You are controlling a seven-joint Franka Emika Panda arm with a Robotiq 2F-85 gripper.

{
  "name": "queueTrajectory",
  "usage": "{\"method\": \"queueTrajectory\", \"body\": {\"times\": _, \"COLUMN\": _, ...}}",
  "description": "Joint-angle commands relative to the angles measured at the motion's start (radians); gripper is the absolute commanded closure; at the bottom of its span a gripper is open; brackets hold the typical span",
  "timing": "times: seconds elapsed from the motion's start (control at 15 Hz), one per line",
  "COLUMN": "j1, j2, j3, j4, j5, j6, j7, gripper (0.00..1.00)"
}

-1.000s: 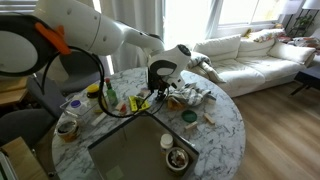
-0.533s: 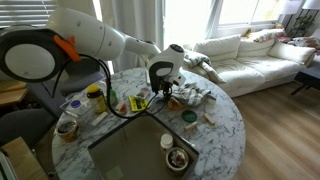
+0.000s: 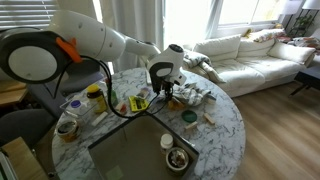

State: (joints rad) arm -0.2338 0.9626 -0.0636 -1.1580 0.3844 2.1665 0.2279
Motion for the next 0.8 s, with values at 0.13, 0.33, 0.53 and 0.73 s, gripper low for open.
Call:
{"method": "queueTrajectory", "body": {"times": 0.13, "j1": -0.025, "j2": -0.002, "j3": 0.033, "j4": -0.023, "j5": -0.001, "j6": 0.092, "j7": -0.053, "gripper": 0.32}}
{"method": "queueTrajectory", "body": {"times": 0.33, "j1": -0.028, "j2": -0.002, "j3": 0.038, "j4": -0.027, "j5": -0.006, "j6": 0.09, "j7": -0.062, "gripper": 0.58}}
{"method": "queueTrajectory", "body": {"times": 0.53, "j1": -0.03, "j2": -0.001, "j3": 0.041, "j4": -0.032, "j5": -0.011, "j6": 0.067, "j7": -0.075, "gripper": 0.81}}
{"method": "queueTrajectory", "body": {"times": 0.73, "j1": -0.032, "j2": -0.012, "j3": 0.044, "j4": -0.051, "j5": -0.009, "j6": 0.062, "j7": -0.091, "gripper": 0.99}}
